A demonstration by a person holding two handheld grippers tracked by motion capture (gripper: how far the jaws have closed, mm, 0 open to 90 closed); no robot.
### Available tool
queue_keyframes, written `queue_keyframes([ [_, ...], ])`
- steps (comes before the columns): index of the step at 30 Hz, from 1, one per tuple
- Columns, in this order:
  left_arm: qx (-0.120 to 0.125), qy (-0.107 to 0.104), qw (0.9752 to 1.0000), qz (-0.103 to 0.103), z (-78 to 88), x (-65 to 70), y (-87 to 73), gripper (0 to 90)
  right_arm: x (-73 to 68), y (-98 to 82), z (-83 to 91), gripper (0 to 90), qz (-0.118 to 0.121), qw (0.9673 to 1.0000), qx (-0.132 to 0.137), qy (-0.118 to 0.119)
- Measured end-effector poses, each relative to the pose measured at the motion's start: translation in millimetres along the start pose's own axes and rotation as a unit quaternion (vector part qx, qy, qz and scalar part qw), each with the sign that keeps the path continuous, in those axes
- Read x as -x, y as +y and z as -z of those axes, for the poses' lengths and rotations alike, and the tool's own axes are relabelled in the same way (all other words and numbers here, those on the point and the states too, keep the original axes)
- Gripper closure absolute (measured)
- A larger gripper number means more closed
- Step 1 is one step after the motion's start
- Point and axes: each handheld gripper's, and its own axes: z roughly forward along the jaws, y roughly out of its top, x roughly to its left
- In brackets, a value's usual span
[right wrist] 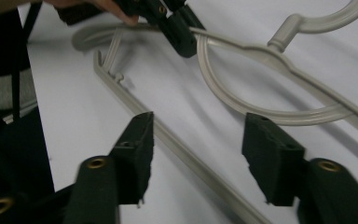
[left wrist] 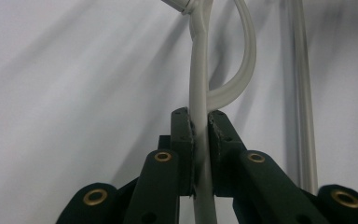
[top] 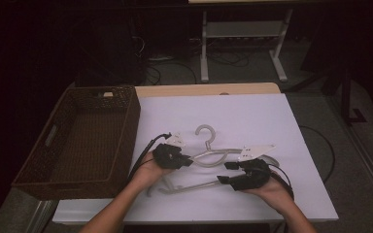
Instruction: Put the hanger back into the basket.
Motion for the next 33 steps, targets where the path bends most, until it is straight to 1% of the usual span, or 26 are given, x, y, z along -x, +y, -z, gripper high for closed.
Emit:
queue_keyframes([
  [4,0.002,0.004,0.9999,0.01,3.8,0.9,4.1,82.9,-1.1,-0.5,6.1,33.8,-0.002,1.0,0.008,-0.002],
  [7,-0.002,0.008,0.9999,0.007,7.5,0.7,9.0,82.9,-1.5,-2.9,10.4,31.2,-0.004,0.9999,0.012,-0.003],
  [9,-0.004,0.011,0.9999,0.01,10.6,0.9,13.3,82.9,-1.3,-4.4,13.4,30.7,-0.005,0.9999,0.013,-0.004],
  [11,-0.008,0.013,0.9999,0.008,14.6,0.0,18.3,82.9,-1.1,-5.3,17.0,29.5,-0.004,0.9998,0.02,-0.007],
  [12,-0.002,0.015,0.9997,0.016,15.8,0.6,20.8,82.9,-0.8,-5.4,19.1,29.3,-0.004,0.9997,0.023,-0.006],
  [13,-0.006,0.018,0.9998,0.008,18.9,-1.0,23.4,82.9,-0.5,-5.7,20.7,28.5,-0.003,0.9995,0.03,-0.006],
  [16,-0.002,0.022,0.9995,0.024,26.1,-2.9,30.0,82.9,-0.2,-5.5,25.8,26.7,-0.002,0.9993,0.036,-0.009],
  [17,0.0,0.025,0.9995,0.021,28.9,-4.0,32.4,82.9,0.4,-5.5,27.3,26.3,-0.003,0.9992,0.04,-0.011],
  [19,0.0,0.032,0.9993,0.018,35.4,-5.5,37.6,82.9,1.5,-5.3,30.3,24.7,0.0,0.9988,0.046,-0.014],
  [20,-0.003,0.035,0.9993,0.014,39.2,-6.8,40.1,82.9,1.4,-5.0,32.1,24.6,-0.003,0.9987,0.049,-0.016],
  [25,-0.001,0.057,0.9981,0.023,59.4,-11.7,51.0,82.9,1.3,-6.5,38.8,22.1,-0.003,0.9979,0.062,-0.019],
  [27,0.004,0.063,0.9976,0.028,68.4,-15.0,53.3,82.9,1.2,-8.1,41.1,21.7,-0.003,0.9977,0.066,-0.019],
  [29,0.006,0.072,0.997,0.025,78.9,-18.7,55.3,82.9,1.2,-9.8,43.1,21.0,-0.004,0.9975,0.067,-0.021],
  [31,0.01,0.077,0.9966,0.027,88.1,-22.0,56.5,82.9,2.2,-11.3,44.4,20.3,-0.003,0.9973,0.07,-0.024],
  [32,0.012,0.079,0.9963,0.032,94.2,-24.3,57.1,82.9,2.8,-11.8,44.8,20.0,-0.002,0.9972,0.071,-0.025],
  [33,0.012,0.083,0.9961,0.03,99.2,-26.7,57.4,82.9,3.5,-12.5,45.5,19.7,-0.005,0.9971,0.072,-0.026],
])
